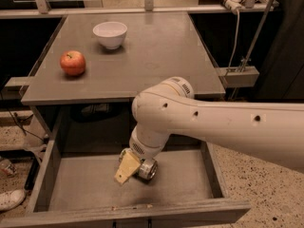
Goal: Pick 7up can from top drawer and place on counter
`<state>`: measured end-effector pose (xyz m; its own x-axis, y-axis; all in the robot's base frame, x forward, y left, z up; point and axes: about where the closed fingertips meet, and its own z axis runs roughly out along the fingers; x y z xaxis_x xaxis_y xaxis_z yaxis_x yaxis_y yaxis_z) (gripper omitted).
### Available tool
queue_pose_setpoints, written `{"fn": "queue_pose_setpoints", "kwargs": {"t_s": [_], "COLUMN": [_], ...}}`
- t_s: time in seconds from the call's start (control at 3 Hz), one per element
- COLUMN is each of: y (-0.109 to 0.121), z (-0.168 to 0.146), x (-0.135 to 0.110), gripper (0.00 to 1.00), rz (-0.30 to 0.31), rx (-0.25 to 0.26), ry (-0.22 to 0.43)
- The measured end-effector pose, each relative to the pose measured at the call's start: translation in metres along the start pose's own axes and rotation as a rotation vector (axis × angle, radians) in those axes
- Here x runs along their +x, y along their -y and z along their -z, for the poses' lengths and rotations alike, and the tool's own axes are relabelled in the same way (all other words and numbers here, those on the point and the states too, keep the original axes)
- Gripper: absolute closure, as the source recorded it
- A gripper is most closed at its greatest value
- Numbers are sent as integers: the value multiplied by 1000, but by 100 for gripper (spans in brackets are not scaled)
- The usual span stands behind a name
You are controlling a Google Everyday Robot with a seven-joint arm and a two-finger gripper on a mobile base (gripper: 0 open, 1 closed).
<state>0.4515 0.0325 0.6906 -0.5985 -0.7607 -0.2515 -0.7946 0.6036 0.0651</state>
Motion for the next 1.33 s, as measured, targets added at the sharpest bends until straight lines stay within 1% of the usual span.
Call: {"fn": "queue_pose_setpoints", "kwargs": {"t_s": [0.33,0.67,1.0,1.33], "y": [14,17,14,13], "z": [-23,-49,-71,-85], "x": [3,6,9,12], "gripper": [0,0,0,0], "rz": [-78,-132,-167,-187], "rx": [-18,-49,-78,-101], "ry": [-4,-24,-41,-50]}}
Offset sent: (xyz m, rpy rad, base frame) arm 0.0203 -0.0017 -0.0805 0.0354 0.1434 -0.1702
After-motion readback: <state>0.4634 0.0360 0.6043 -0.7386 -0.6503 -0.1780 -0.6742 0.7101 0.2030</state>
